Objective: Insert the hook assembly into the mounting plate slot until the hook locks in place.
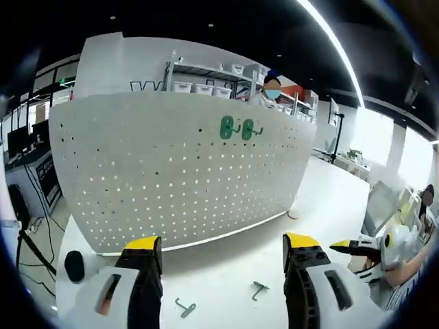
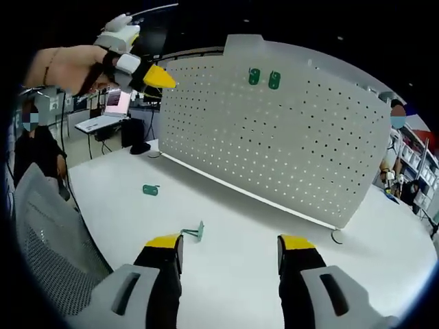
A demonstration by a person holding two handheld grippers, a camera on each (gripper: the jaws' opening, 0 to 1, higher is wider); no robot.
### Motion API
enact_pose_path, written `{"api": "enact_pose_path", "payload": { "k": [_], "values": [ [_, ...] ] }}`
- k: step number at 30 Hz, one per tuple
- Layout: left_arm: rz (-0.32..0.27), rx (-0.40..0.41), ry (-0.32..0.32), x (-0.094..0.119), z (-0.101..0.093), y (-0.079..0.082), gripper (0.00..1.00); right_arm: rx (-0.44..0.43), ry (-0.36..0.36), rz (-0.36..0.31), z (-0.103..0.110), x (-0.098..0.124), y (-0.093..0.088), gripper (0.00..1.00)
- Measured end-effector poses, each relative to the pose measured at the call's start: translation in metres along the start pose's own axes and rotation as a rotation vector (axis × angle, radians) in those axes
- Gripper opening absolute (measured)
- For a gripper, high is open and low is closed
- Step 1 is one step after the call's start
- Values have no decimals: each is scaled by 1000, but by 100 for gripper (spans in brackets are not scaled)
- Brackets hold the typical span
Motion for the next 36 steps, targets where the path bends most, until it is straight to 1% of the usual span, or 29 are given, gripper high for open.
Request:
{"api": "enact_pose_path", "payload": {
  "k": [3, 8, 10, 13, 18, 21, 25, 29, 32, 33, 35, 36],
  "values": [
    [24, 18, 3, 8, 3, -14, 77, -2, 7, -3, 1, 0, 1, 53],
    [59, 22, 3, 18, 7, -37, 79, -4, 12, 3, 2, -1, 0, 53],
    [75, 51, -4, 22, 7, -46, 81, -6, 11, 2, 2, -1, 0, 53],
    [91, 62, -5, 27, 7, -57, 82, -10, 26, 13, 4, -2, -1, 53],
    [119, 123, -7, 34, 9, -80, 83, -13, 36, 11, 6, -3, -2, 52],
    [140, 131, -9, 35, 8, -91, 84, -18, 44, 14, 7, -3, -2, 49],
    [167, 139, -27, 33, 2, -105, 84, -17, 64, 19, 10, -4, -2, 47],
    [175, 155, -44, 31, -2, -114, 84, -18, 75, 26, 11, -5, -4, 44],
    [180, 155, -54, 30, -4, -121, 84, -44, 61, 28, 6, -4, -4, 42],
    [190, 152, -51, 29, -4, -125, 84, -48, 61, 28, 6, -4, -4, 42],
    [265, 100, -20, 32, -1, -135, 84, -54, 73, 29, 7, -5, -5, 42],
    [272, 103, -26, 31, -2, -137, 83, -60, 104, 33, 11, -6, -5, 41]
  ]
}}
Point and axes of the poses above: the point that each gripper's makers call its tool centre point, and the gripper's own axes: x roughly backward along the fingers, z roughly to its left, y roughly out of its top, the point moved 6 cm from there along x, roughly backward along the fingers, and after that the axes turned 11 degrees about x, right-handed, at the moved point
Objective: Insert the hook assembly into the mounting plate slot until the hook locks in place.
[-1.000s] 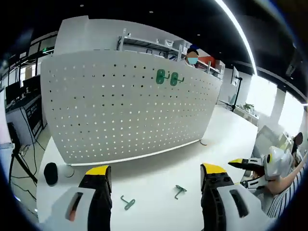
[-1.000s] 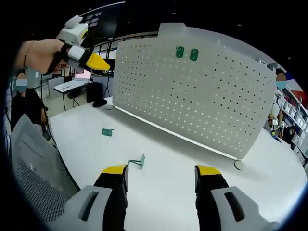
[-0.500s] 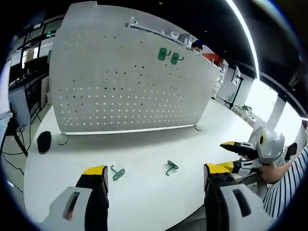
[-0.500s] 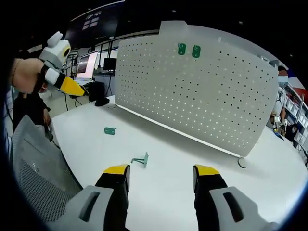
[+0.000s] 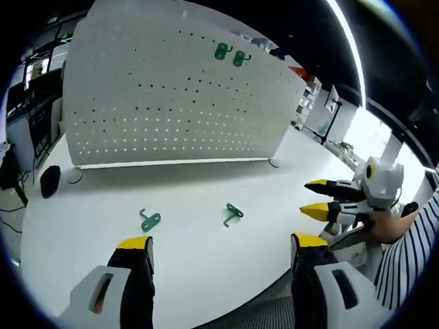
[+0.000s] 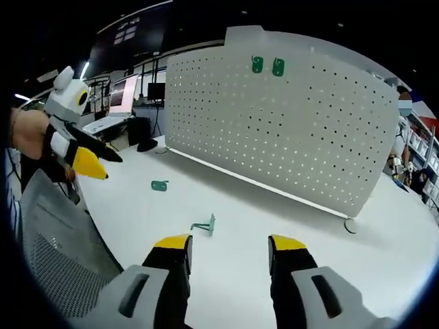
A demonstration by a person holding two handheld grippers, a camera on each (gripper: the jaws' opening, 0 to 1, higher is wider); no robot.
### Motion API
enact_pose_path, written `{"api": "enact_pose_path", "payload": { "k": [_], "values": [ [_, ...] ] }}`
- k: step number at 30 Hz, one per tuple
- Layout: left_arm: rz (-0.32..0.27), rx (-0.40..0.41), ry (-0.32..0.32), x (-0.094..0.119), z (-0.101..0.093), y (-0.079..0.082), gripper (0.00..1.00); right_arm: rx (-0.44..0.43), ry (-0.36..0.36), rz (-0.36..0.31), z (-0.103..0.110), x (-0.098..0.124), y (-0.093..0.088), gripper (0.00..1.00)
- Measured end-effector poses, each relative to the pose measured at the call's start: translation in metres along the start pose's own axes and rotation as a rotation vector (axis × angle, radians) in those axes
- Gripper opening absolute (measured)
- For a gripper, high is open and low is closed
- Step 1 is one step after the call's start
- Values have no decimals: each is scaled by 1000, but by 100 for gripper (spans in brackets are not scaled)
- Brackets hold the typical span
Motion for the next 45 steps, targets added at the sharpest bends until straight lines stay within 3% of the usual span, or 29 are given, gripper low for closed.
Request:
{"api": "enact_pose_path", "payload": {
  "k": [5, 8, 14, 19, 30, 39, 45],
  "values": [
    [-11, 50, -31, -2, -2, -6, 85, -76, 115, 87, 9, -9, -9, 37],
    [4, 45, -30, -2, -1, -12, 85, -105, 133, 92, 9, -16, -7, 35],
    [30, 48, -26, -3, 1, -22, 85, -60, 169, 107, 12, -39, -4, 31],
    [39, 37, -32, -3, 1, -23, 84, -41, 212, 150, 19, -64, -13, 29],
    [55, 6, -42, -3, 4, -22, 84, -59, 219, 185, 25, -101, -29, 20],
    [97, -37, -63, -7, 0, -26, 82, -96, 173, 158, 23, -118, -31, 15],
    [113, -51, -81, -10, -1, -22, 82, -138, 176, 171, 26, -128, -43, 15]
  ]
}}
Point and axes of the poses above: the point that each gripper's makers call its tool centre point, and the gripper's own axes: x roughly backward along the fingers, z roughly to its left, y roughly out of its top, the point moved 6 cm from there along x, roughly backward along the fingers, and after that the axes turned 11 degrees about x, right-handed, at the moved point
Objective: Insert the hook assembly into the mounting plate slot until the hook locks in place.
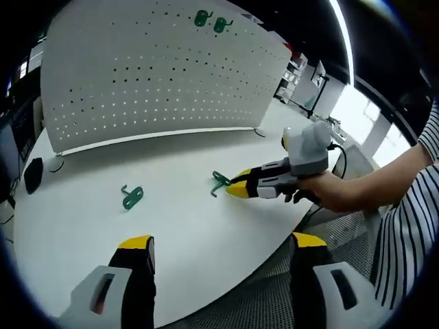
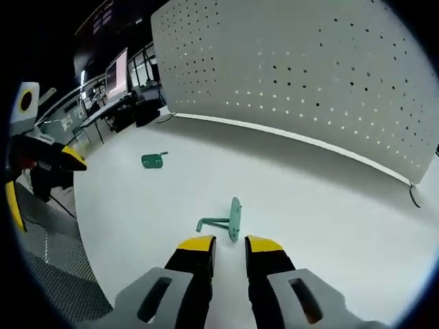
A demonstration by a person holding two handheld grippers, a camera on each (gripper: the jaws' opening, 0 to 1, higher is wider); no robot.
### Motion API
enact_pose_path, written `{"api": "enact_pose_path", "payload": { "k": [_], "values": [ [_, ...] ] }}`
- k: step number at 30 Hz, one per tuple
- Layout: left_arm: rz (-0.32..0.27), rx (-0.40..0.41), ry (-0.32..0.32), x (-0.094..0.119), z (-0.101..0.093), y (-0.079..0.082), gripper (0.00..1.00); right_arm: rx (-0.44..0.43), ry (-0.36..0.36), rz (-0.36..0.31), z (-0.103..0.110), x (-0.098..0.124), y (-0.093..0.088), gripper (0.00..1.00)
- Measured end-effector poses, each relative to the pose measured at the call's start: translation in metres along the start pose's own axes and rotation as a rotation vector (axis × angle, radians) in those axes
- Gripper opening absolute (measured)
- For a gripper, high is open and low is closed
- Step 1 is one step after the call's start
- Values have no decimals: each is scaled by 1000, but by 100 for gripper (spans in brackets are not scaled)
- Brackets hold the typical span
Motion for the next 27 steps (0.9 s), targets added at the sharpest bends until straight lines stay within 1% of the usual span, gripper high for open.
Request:
{"api": "enact_pose_path", "payload": {
  "k": [2, 5, 8, 16, 17, 22, 27],
  "values": [
    [0, 1, 0, 0, 1, 2, 82, 3, -15, -26, -1, 0, 2, 14],
    [0, 5, 5, -1, 5, 3, 81, 1, -13, -31, 0, -1, 2, 13],
    [5, 10, 5, -2, 6, 3, 81, 37, -33, -49, 0, -1, 0, 11],
    [7, 15, -2, -6, 4, 1, 80, 91, -27, -46, -1, -4, 3, 5],
    [6, 18, -3, -6, 4, 0, 79, 118, -25, -49, -2, -5, 5, 3],
    [8, 32, 3, -5, 6, -4, 78, 143, -23, -53, -2, -2, 9, 1],
    [5, 42, 7, -5, 7, -5, 77, 139, -12, -52, -2, -2, 12, 1]
  ]
}}
Point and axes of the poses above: the point that each gripper's makers call its tool centre point, and the gripper's own axes: x roughly backward along the fingers, z roughly to its left, y roughly out of its top, the point moved 6 cm from there along x, roughly backward along the fingers, and after that the axes turned 11 degrees about x, right-handed, at the moved point
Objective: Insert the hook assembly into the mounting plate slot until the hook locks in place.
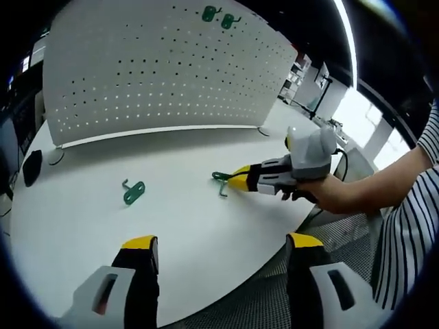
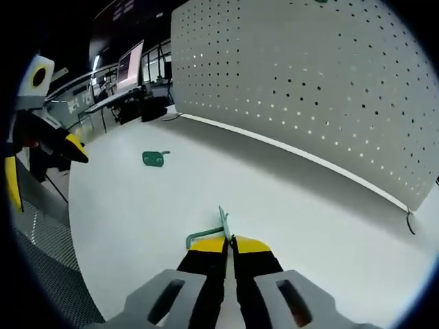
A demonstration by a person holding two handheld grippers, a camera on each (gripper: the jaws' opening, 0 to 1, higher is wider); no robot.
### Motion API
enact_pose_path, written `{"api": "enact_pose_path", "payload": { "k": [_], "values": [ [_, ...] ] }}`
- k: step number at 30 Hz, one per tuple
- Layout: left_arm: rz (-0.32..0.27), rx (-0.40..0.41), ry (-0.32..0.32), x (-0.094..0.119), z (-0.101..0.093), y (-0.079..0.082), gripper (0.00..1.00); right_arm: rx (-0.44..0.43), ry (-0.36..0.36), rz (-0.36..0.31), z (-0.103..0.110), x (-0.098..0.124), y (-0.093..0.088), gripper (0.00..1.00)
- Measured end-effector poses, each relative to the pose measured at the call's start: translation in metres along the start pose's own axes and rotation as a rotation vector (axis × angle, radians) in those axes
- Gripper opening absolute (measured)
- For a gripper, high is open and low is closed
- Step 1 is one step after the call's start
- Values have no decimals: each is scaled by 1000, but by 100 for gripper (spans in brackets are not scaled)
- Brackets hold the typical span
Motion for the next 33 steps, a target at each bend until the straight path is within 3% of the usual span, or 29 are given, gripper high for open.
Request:
{"api": "enact_pose_path", "payload": {
  "k": [14, 20, 26, 31, 33],
  "values": [
    [9, -37, -24, -14, -5, 0, 75, -101, 81, 37, 4, 7, 17, 0],
    [27, -143, -24, -22, -6, 5, 73, -155, 138, 57, 10, 13, 29, 0],
    [8, -260, -27, -26, -7, 18, 70, -193, 187, 70, 15, 23, 43, 0],
    [-3, -297, -39, -29, -10, 25, 67, -225, 212, 82, 20, 30, 51, 0],
    [-4, -343, -39, -31, -11, 27, 66, -256, 234, 125, 24, 33, 51, 0]
  ]
}}
Point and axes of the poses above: the point that each gripper's makers call its tool centre point, and the gripper's own axes: x roughly backward along the fingers, z roughly to its left, y roughly out of its top, the point moved 6 cm from there along x, roughly backward along the fingers, and after that the axes turned 11 degrees about x, right-handed, at the moved point
